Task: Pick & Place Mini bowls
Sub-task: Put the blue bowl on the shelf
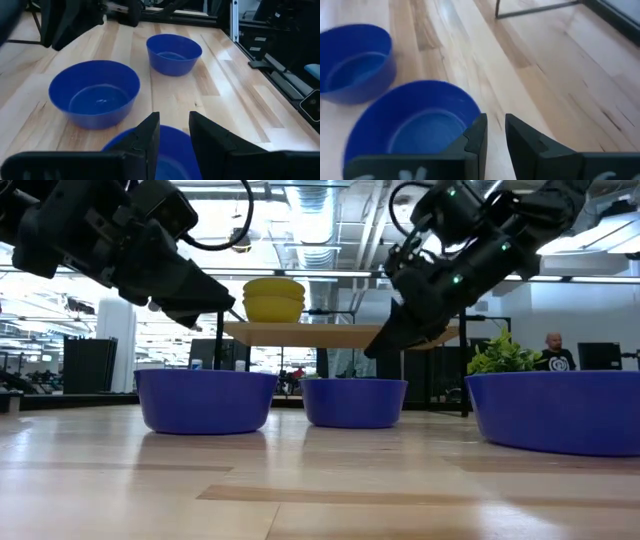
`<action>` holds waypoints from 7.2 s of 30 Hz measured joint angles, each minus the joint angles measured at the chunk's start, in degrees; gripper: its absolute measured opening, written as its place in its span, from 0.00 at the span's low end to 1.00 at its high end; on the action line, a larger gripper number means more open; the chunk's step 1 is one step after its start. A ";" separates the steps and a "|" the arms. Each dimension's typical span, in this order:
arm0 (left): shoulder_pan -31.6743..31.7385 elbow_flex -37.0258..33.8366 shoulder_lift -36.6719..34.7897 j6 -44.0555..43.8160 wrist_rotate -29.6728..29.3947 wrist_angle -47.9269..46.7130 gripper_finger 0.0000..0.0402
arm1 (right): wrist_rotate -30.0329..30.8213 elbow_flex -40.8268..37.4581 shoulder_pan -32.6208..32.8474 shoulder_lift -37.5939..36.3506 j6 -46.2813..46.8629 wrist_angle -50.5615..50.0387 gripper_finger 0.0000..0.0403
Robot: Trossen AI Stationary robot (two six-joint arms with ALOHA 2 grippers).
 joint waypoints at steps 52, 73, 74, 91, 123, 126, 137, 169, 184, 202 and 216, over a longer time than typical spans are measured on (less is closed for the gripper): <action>0.00 -0.15 0.00 0.42 0.04 -0.41 0.26 | -11.95 0.92 -1.77 4.24 -1.92 -4.51 0.15; 0.00 -0.15 0.00 0.42 0.03 -0.76 0.26 | -16.68 0.92 -1.72 4.22 -1.44 -6.25 0.15; 0.00 -0.15 0.00 0.42 0.04 -0.76 0.26 | -16.68 0.92 -1.72 4.22 -1.44 -6.28 0.15; 0.00 -0.15 0.00 0.42 0.04 -0.76 0.26 | -16.68 0.92 -1.81 4.22 0.82 -6.50 0.14; 0.00 -0.15 -0.02 1.75 0.01 -0.75 0.26 | -18.25 9.73 -3.98 1.81 -4.45 -17.29 0.00; 0.00 -0.36 0.00 1.73 0.01 -0.79 0.26 | -18.24 11.90 -4.57 -0.40 -6.51 -22.05 0.00; 0.00 -0.59 0.00 1.69 0.00 -0.49 0.26 | -17.83 19.89 -11.24 -10.19 -7.75 -35.29 0.00; 0.00 -0.59 0.00 -0.04 -0.01 0.75 0.26 | -15.13 28.87 -35.81 -9.17 3.87 -40.59 0.00; 0.00 -0.59 0.00 -0.03 0.01 0.79 0.26 | -14.95 28.81 -40.43 -8.89 6.73 -43.53 0.00; 0.00 -0.57 0.02 -0.04 0.02 0.79 0.26 | -11.56 28.68 -40.36 -8.72 9.16 -45.48 0.00; 0.00 -0.57 0.02 -0.06 0.02 0.79 0.26 | -11.82 26.79 -40.00 -7.91 9.26 -43.49 0.00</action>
